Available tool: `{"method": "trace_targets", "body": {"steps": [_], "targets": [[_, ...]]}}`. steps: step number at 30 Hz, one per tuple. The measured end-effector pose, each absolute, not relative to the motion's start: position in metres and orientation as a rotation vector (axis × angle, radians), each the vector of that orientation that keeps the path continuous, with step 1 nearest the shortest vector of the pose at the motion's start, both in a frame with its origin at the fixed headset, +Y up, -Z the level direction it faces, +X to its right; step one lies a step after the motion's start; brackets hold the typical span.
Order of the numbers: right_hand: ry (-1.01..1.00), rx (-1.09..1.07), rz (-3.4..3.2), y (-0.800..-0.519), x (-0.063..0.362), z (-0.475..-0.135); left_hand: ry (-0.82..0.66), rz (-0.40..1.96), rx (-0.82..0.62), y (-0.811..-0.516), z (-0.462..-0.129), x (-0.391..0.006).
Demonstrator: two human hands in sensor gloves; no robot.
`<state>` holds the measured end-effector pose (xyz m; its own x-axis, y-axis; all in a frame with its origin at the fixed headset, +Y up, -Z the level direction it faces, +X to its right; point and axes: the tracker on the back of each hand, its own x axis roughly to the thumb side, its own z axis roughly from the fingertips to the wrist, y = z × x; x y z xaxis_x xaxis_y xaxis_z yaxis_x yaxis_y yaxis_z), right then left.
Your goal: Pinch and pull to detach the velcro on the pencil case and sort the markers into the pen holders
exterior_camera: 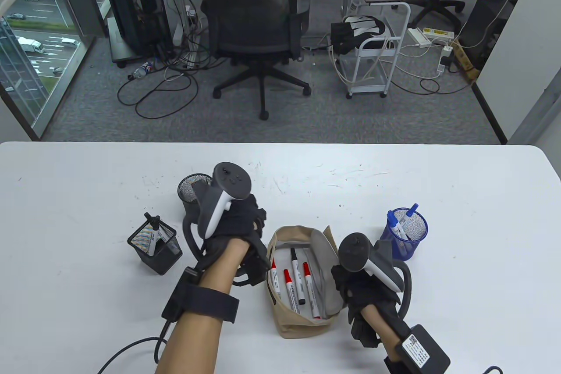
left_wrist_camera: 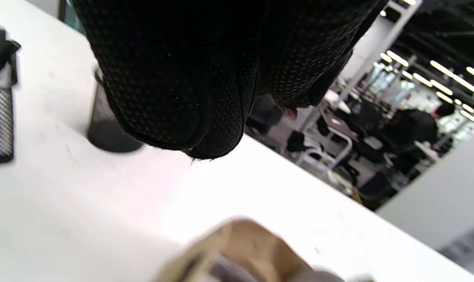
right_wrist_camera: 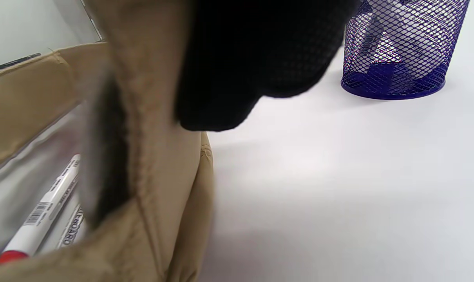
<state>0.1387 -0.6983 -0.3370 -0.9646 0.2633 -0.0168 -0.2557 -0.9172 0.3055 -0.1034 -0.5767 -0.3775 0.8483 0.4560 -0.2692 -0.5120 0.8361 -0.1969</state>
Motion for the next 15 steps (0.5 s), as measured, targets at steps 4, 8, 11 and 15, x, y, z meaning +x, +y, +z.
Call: {"method": "trace_targets", "body": {"steps": [4,8,11,15], "targets": [[0.446,0.037,2.842,-0.698,0.138,-0.337,0.167,0.537,-0.422,-0.6,-0.381,-0.067],[0.442,0.04,2.847,-0.698,0.138,-0.337,0.181,0.456,-0.519,-0.632,-0.389,-0.04],[0.445,0.04,2.844,-0.698,0.138,-0.337,0.208,0.406,-0.58,-0.655,-0.397,-0.029],[0.443,0.041,2.846,-0.698,0.138,-0.337,0.274,0.33,-0.658,-0.69,-0.41,-0.019]]}}
